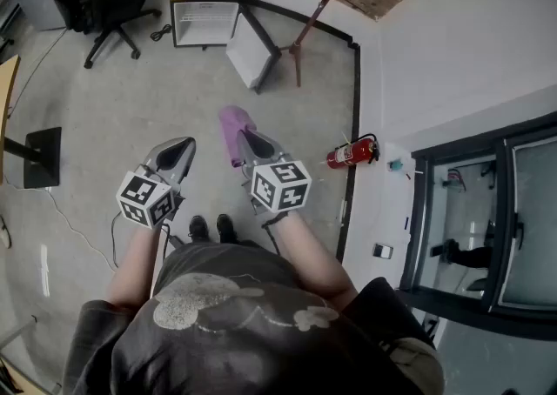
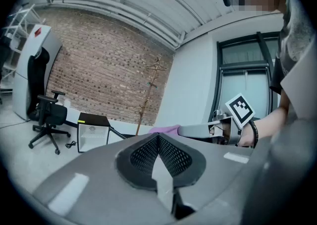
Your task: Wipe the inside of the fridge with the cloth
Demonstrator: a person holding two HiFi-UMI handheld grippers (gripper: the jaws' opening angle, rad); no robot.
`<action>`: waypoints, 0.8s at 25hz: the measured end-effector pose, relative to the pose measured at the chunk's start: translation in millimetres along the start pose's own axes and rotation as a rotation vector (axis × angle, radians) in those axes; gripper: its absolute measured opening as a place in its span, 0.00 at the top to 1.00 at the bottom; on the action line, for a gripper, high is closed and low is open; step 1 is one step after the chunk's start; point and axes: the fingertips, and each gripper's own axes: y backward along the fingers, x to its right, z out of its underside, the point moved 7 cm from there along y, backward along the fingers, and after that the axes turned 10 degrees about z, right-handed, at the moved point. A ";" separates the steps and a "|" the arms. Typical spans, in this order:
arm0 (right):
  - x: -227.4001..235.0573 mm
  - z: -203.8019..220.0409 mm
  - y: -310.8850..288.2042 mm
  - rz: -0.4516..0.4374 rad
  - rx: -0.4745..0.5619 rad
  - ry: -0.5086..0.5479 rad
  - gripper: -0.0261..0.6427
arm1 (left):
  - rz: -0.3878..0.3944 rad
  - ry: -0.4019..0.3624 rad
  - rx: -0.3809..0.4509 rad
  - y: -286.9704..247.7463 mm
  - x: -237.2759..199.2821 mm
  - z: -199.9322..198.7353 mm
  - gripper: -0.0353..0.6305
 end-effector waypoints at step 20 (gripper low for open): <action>-21.6 9.9 -11.4 0.020 -0.021 0.008 0.94 | 0.012 0.013 0.000 23.7 -14.8 4.9 0.92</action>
